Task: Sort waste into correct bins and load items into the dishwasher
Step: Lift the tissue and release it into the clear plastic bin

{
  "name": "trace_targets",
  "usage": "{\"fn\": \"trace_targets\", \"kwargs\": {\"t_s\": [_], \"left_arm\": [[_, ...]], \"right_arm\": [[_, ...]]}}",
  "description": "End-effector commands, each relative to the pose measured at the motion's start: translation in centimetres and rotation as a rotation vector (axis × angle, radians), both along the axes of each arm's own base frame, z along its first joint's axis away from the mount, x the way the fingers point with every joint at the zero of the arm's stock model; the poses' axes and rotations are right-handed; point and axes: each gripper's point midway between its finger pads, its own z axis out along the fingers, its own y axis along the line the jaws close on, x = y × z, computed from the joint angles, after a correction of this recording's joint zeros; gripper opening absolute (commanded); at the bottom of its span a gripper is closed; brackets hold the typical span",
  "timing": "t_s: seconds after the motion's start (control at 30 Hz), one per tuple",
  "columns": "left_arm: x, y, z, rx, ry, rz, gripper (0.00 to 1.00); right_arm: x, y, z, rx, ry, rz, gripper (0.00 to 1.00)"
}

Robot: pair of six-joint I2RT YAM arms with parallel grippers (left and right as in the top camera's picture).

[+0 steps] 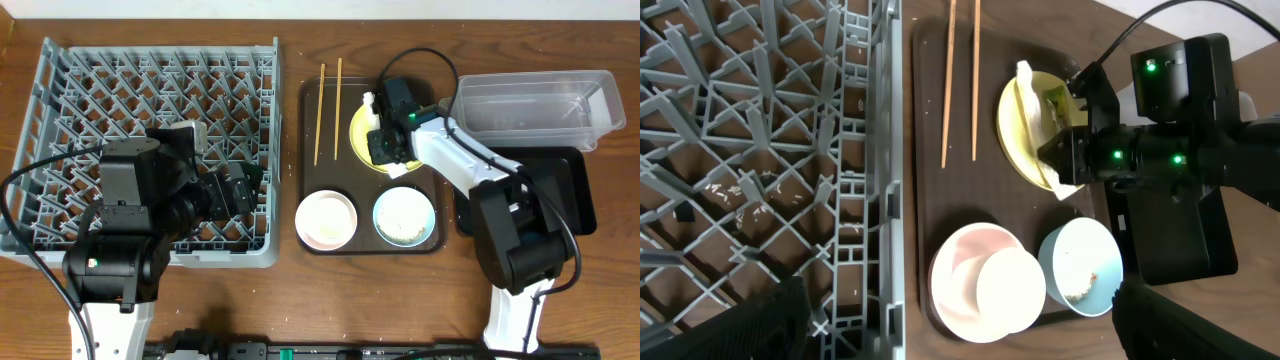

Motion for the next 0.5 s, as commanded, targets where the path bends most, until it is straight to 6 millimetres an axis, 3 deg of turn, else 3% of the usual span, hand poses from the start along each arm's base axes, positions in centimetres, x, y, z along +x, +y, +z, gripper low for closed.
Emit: {"fn": "trace_targets", "kwargs": {"t_s": [0.0,0.1,0.27,0.37,0.47], "left_arm": [[0.0,-0.3,0.7,-0.011,-0.014,-0.01,0.98],[0.0,-0.3,0.7,-0.011,-0.014,-0.01,0.98],[0.0,-0.3,0.7,-0.011,-0.014,-0.01,0.98],[0.0,-0.3,0.7,-0.011,-0.014,-0.01,0.98],[0.0,-0.3,0.7,-0.011,-0.013,-0.01,0.98]], "right_arm": [[0.9,0.0,2.9,0.03,-0.058,-0.065,0.01],[1.3,-0.9,6.2,0.086,-0.103,-0.143,0.01],[1.5,-4.2,14.2,0.2,-0.223,-0.306,0.01],[0.7,-8.6,17.9,0.24,-0.276,-0.549,0.01],[0.0,-13.1,19.3,0.26,-0.311,-0.804,0.01]]}}
